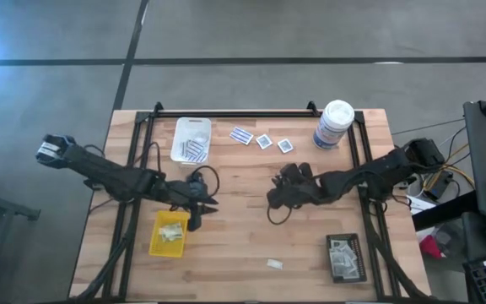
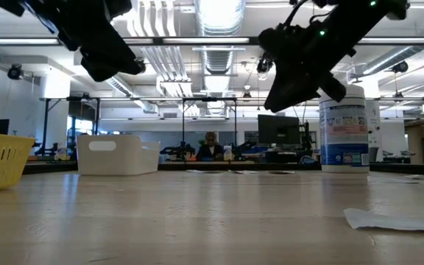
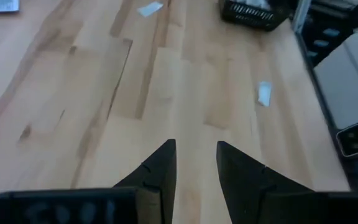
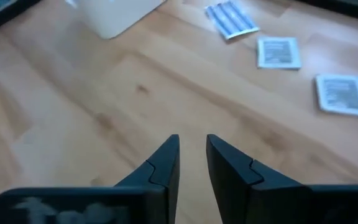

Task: Pick & Place First Aid Supplies
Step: Put the towelette pack into the black bin

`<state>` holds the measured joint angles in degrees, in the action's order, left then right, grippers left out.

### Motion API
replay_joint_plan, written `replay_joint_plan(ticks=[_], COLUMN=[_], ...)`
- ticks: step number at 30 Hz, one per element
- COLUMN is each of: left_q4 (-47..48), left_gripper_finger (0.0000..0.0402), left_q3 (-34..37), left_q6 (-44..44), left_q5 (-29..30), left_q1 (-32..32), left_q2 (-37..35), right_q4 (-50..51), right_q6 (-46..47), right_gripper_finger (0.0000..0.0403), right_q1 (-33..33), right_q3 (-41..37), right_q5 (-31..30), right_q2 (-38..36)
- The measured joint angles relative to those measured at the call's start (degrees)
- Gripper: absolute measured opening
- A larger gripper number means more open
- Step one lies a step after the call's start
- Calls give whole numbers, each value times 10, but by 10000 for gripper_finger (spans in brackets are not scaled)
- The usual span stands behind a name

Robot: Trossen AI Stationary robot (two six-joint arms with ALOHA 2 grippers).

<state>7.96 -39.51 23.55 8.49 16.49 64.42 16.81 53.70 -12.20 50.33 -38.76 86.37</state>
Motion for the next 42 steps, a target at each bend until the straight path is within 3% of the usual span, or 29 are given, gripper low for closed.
replay_joint_plan(ticks=[9, 14, 18, 27, 35, 42], left_q4=[-109, -101, -92, -100, -97, -95], left_gripper_finger=[108, 108, 108, 108, 108, 108], left_q3=[35, 35, 35, 35, 38, 70], left_q6=[-69, -100, -108, -168, -180, -130], left_q5=[16, 27, 31, 34, 31, 29], left_q1=[-6, -37, -81, -162, -163, -162], left_q2=[0, 0, 0, 0, 0, -1], right_q4=[-42, -42, -40, -13, 75, 105], right_q6=[-60, -109, -164, -252, -253, -254], right_gripper_finger=[76, 73, 75, 68, 68, 58], right_q1=[100, 160, 203, 294, 315, 328], right_q3=[29, 57, 83, 163, 226, 274], right_q5=[33, 88, 94, 182, 183, 178], right_q2=[0, 0, 10, 102, 181, 252])
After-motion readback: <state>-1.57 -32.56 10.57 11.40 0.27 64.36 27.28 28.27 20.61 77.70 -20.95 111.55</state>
